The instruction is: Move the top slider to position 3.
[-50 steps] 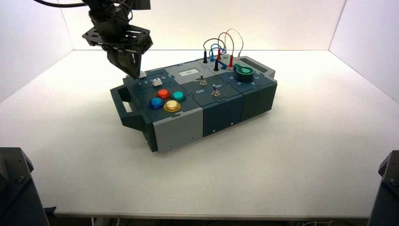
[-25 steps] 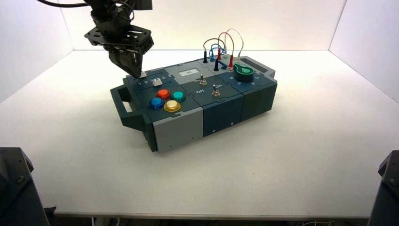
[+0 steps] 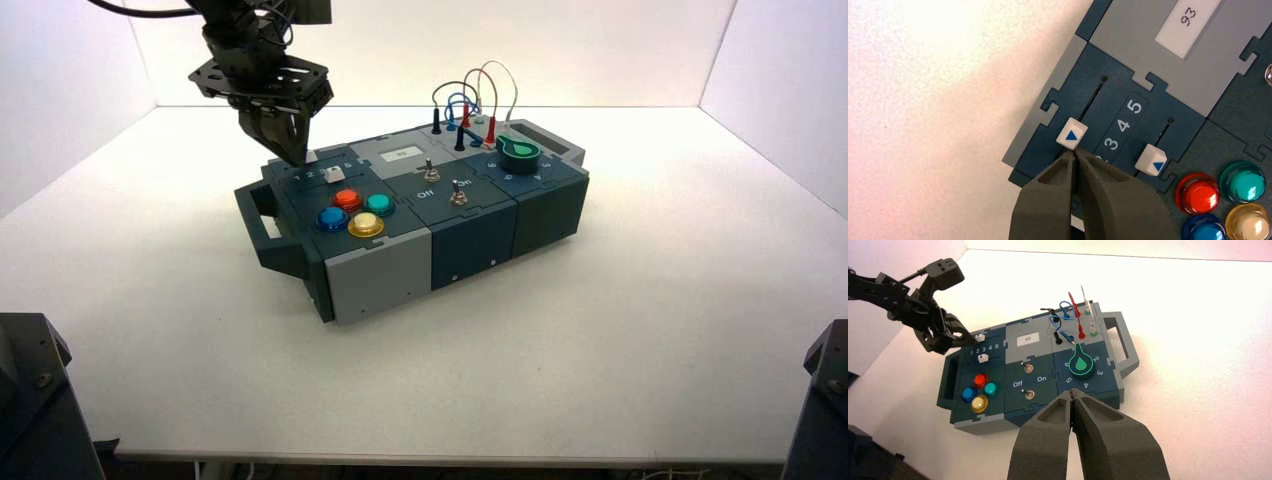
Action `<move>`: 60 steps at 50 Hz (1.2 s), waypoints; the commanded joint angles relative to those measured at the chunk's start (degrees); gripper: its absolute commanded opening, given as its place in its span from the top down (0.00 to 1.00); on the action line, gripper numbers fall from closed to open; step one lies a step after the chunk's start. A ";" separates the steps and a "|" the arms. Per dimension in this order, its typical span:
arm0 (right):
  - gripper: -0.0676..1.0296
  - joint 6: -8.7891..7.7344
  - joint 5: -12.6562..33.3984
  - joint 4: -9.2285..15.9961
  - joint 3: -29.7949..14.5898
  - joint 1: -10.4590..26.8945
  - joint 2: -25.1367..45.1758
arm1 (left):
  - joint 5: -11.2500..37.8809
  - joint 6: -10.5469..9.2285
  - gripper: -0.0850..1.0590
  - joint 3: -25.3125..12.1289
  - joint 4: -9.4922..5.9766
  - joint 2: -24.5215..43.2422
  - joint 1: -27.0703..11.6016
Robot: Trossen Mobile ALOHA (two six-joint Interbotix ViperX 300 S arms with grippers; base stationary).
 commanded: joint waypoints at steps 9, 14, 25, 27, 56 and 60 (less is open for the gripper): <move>0.96 0.00 -0.53 -0.09 -0.79 0.09 0.35 | -0.35 0.18 0.95 -1.76 0.18 -0.53 0.26; 0.96 -0.09 -0.62 -0.18 -0.70 0.00 0.26 | -0.26 0.26 0.95 -1.85 0.18 -0.53 0.26; 0.96 0.00 -0.53 -0.18 -0.79 0.00 0.35 | -0.26 0.53 0.95 -1.93 0.18 -0.53 0.26; 0.96 -0.09 -0.62 -0.09 -0.79 0.09 0.35 | -0.26 0.53 0.95 -2.02 0.18 -0.53 0.26; 0.96 0.00 -0.53 -0.18 -0.70 0.00 0.35 | -0.26 1.23 0.95 -2.29 0.18 -0.53 0.26; 0.96 0.00 -0.62 -0.18 -0.70 0.09 0.26 | -0.26 1.49 0.95 -2.37 0.18 -0.53 0.26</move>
